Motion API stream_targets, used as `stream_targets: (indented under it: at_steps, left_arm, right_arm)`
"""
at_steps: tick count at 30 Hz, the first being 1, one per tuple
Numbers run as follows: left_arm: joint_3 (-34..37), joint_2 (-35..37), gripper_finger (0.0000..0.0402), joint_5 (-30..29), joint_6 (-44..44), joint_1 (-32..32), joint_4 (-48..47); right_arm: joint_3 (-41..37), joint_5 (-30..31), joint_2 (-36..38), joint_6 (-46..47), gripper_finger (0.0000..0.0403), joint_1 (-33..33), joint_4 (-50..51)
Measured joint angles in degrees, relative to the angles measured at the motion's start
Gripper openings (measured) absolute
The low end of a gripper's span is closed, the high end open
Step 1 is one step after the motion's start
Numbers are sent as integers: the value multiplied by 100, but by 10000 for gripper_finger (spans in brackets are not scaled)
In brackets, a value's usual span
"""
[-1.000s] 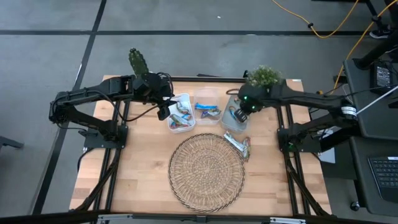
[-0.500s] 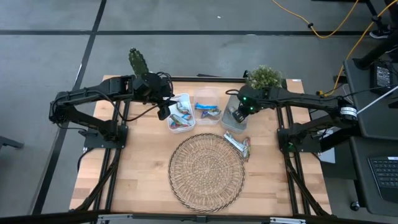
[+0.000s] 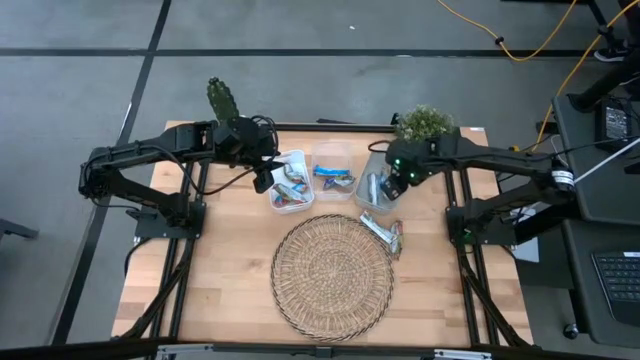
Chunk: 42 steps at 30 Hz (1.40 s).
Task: Pick and place Granola Bars by type
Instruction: Put the red granola bar into the white bin
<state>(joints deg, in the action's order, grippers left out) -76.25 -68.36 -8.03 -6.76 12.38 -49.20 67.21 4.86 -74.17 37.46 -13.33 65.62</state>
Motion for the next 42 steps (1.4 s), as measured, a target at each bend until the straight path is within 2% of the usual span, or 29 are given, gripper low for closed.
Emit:
stream_targets:
  at_steps: [5,13,17,21,24,27,32,37,42]
  left_arm:
    - [0,0,143,4,1,-1,-222]
    - [0,0,143,9,2,-1,-460]
    - [0,0,143,20,194,0,-462]
    - [0,0,143,24,389,-1,-462]
    - [0,0,143,26,484,-2,-462]
    - [0,0,143,83,506,0,-464]
    - [0,0,143,376,608,-2,-479]
    - [0,0,143,499,669,-2,-495]
    - [0,0,143,498,669,-2,-493]
  right_arm:
    - [300,-1,2,888,164,912,812]
    - [906,-1,2,3219,148,2634,1504]
    - [1287,166,6,4214,141,3194,1668]
    - [1291,511,4,4624,136,3511,1643]
    - [1008,431,-3,4858,135,3573,1634]
    - [589,346,0,4956,149,3666,1180]
    - [-393,229,-3,5336,214,3701,53]
    - [-1467,-244,-7,5980,282,3703,-959]
    - [-2044,-350,-7,6408,304,3699,-1447]
